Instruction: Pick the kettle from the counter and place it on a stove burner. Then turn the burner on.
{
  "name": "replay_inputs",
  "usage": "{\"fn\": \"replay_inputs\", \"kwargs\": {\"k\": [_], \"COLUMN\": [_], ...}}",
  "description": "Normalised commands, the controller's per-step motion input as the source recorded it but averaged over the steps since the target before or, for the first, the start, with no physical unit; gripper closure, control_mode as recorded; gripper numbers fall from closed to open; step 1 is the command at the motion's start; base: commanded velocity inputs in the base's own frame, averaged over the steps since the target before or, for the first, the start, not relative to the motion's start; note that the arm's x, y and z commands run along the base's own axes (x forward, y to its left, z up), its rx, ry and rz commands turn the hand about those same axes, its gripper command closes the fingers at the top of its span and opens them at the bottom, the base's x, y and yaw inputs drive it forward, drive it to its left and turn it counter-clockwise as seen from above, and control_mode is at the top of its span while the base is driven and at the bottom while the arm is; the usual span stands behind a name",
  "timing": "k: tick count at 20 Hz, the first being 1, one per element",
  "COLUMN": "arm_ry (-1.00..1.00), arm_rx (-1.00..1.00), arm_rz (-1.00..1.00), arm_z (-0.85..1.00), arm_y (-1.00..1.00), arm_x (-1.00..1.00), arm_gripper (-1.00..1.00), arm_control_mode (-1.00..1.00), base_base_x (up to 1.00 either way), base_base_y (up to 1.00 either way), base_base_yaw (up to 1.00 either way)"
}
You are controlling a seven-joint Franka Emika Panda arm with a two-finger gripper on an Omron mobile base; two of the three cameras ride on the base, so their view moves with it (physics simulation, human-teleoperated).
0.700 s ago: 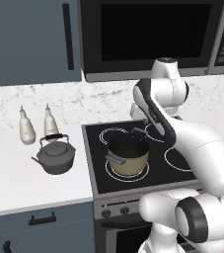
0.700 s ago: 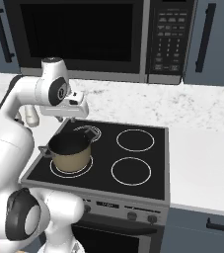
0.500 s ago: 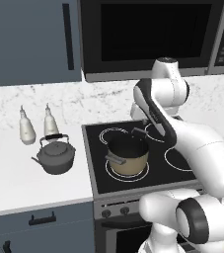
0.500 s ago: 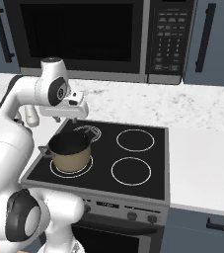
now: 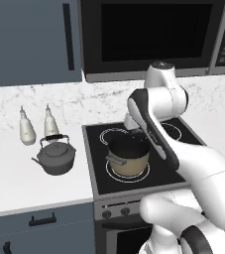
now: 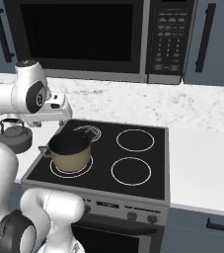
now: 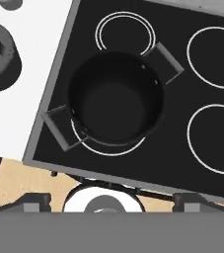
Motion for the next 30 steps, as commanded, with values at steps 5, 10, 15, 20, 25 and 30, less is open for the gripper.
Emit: {"fn": "replay_inputs", "kwargs": {"k": [5, 10, 15, 20, 25, 30], "arm_ry": [-0.25, -0.3, -0.14, 0.02, 0.15, 0.39], "arm_rx": [-0.31, -0.36, -0.39, -0.39, -0.34, -0.16], "arm_rz": [0.24, 0.26, 0.27, 0.3, 0.29, 0.07], "arm_z": [0.01, 0.0, 0.03, 0.0, -0.15, -0.11], "arm_y": [1.0, 1.0, 1.0, 1.0, 0.96, 0.21], "arm_x": [-0.26, -0.18, 0.0, 0.08, 0.39, 0.77], "arm_gripper": [-1.0, -1.0, -1.0, -1.0, -1.0, -1.0], "arm_control_mode": [-1.0, -1.0, -1.0, -1.0, -1.0, -1.0], "base_base_x": [0.0, 0.0, 0.0, 0.0, 0.0, 0.0], "base_base_y": [0.0, 0.0, 0.0, 0.0, 0.0, 0.0], "base_base_yaw": [0.0, 0.0, 0.0, 0.0, 0.0, 0.0]}}
